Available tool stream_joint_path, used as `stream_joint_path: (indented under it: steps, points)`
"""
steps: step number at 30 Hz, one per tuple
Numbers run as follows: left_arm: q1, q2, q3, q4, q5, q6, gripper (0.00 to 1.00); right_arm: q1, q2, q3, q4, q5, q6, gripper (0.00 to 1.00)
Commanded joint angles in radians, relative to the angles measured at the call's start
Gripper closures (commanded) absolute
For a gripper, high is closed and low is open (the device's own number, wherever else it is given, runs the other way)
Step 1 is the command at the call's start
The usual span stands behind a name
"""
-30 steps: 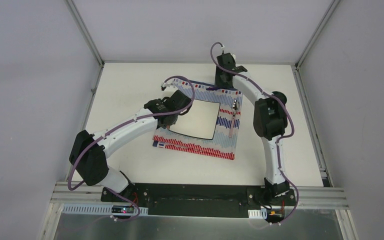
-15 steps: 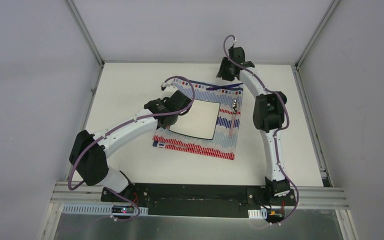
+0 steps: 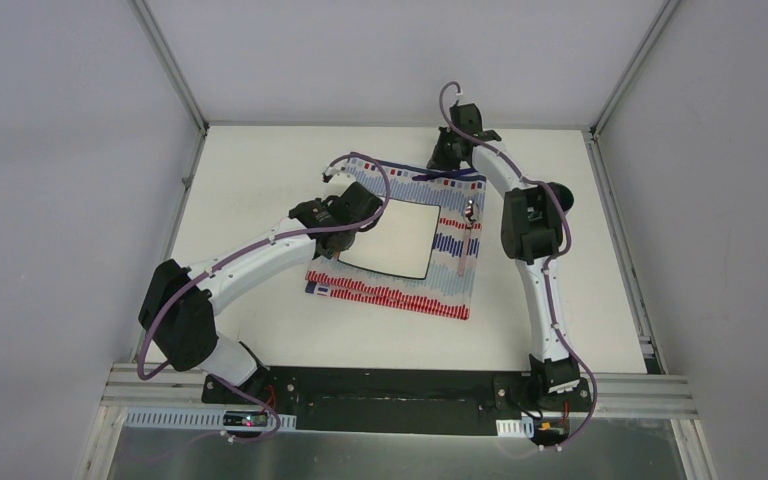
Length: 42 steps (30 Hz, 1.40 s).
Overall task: Set the dinner table for one person
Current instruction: Move the knife to the napkin.
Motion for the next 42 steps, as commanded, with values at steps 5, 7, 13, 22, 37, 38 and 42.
stream_joint_path:
  steps: [5, 7, 13, 22, 37, 38, 42]
  points:
    - [0.009, -0.010, -0.014, 0.022, -0.011, 0.004, 0.78, 0.001, -0.053, -0.068, 0.033, -0.023, -0.006, 1.00]
    - [0.009, -0.013, -0.015, 0.023, -0.010, 0.004, 0.78, 0.001, -0.053, -0.075, 0.032, -0.025, -0.007, 1.00]
    - [0.009, -0.022, -0.022, 0.024, -0.011, 0.007, 0.78, 0.001, -0.093, -0.147, 0.056, -0.024, -0.010, 1.00]
    - [0.009, -0.033, -0.029, 0.023, 0.003, 0.004, 0.79, -0.002, -0.168, -0.260, 0.077, -0.001, -0.046, 1.00]
    - [0.009, -0.068, -0.055, 0.023, 0.042, -0.012, 0.80, -0.023, -0.268, -0.419, 0.118, 0.024, -0.079, 1.00]
    - [0.009, -0.071, -0.055, 0.023, 0.045, -0.013, 0.80, -0.025, -0.273, -0.429, 0.122, 0.024, -0.079, 1.00]
    - [0.009, -0.078, -0.061, 0.023, 0.051, -0.015, 0.80, -0.033, -0.295, -0.463, 0.127, 0.043, -0.086, 1.00]
